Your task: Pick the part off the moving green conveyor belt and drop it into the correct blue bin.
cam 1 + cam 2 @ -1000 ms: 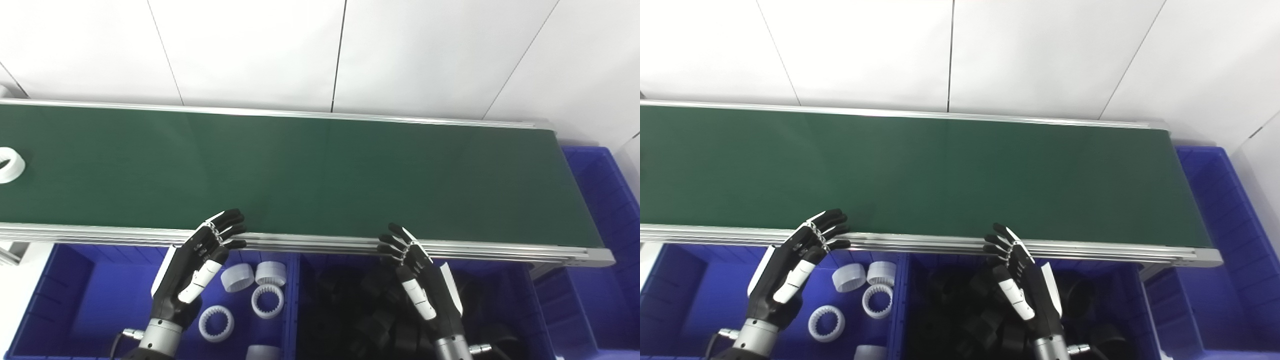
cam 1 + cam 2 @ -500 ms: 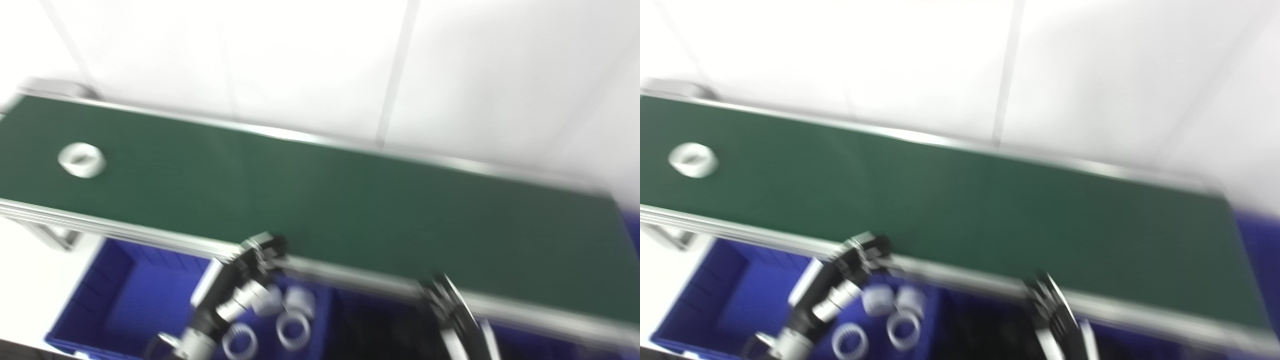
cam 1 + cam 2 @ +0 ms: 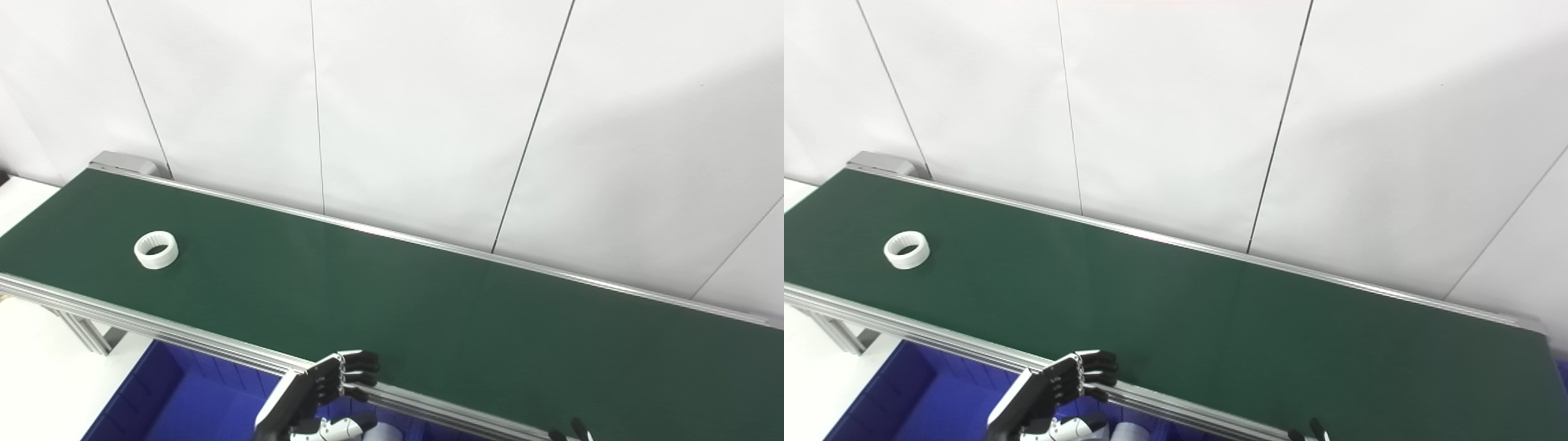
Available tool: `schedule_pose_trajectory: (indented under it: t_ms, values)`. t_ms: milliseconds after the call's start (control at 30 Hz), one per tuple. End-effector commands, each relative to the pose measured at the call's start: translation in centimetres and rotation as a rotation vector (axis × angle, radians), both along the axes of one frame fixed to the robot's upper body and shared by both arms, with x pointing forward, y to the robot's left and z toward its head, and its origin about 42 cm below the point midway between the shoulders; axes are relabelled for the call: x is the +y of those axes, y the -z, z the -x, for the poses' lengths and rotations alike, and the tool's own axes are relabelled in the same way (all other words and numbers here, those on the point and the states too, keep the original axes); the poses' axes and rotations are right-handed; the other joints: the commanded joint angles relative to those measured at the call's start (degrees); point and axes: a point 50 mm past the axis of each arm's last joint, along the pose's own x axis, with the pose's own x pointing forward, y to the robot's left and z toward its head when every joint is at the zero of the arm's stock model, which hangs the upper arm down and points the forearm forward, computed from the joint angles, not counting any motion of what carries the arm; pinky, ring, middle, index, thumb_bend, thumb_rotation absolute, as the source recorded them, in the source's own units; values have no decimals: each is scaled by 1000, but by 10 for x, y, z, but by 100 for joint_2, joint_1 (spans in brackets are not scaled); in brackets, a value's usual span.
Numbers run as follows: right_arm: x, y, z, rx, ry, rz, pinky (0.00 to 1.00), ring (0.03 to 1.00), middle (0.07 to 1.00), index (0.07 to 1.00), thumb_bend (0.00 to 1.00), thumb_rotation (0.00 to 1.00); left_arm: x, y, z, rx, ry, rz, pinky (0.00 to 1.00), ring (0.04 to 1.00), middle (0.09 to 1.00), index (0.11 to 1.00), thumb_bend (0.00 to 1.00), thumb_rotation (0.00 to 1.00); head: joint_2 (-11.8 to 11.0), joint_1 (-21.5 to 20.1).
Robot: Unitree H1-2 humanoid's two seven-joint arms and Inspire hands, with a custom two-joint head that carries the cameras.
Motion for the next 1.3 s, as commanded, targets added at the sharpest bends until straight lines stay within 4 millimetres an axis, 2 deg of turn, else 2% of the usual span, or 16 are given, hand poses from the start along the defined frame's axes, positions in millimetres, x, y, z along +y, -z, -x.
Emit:
schedule_pose_trajectory:
  t_ms: [0,200,267,333,433,567,600,767,900,1067,1267]
  values:
    - [4,-9,-8,-78,-6,-20,820,840,883,987,255,1000,2,-19,-12,-69,17,2,619,722,758,756,792,317,-8,-8]
    - [6,-8,-8,-74,-1,-31,821,840,881,986,180,1000,3,-49,-32,-146,31,-60,575,691,730,741,870,211,-33,24]
    - [5,-7,-8,-72,-3,-28,821,841,882,986,150,1000,2,-63,-44,-207,23,-102,543,665,710,719,927,139,-51,43]
    - [6,-7,-8,-71,-2,-34,829,845,885,988,130,1000,2,-76,-56,-252,20,-137,518,643,699,707,955,108,-67,66]
    - [6,-7,-8,-71,2,-37,842,852,889,995,110,1000,1,-89,-74,-287,-1,-155,516,638,698,715,938,132,-86,129]
    - [7,-7,-8,-72,4,-37,832,848,894,1000,83,1000,-2,-98,-95,-301,-36,-174,558,685,748,767,875,183,-118,171]
    - [8,-7,-9,-71,5,-40,845,857,899,1000,82,1000,-4,-101,-100,-301,-52,-181,582,707,767,790,838,173,-123,181]
    - [10,-7,-9,-72,11,-45,855,861,900,1000,64,1000,-3,-110,-128,-316,-110,-244,616,729,795,821,784,166,-144,201]
    - [13,-8,-9,-75,14,-47,853,858,895,1000,46,1000,4,-122,-151,-328,-87,-480,621,731,814,821,789,196,-157,207]
    - [14,-7,-9,-75,21,-45,852,858,896,1000,31,1000,10,-135,-171,-315,-34,-810,589,719,814,797,845,108,-169,238]
    - [12,-6,-10,-71,14,-47,847,853,888,1000,6,1000,14,-134,-186,-303,-8,-993,596,740,813,795,876,84,-223,274]
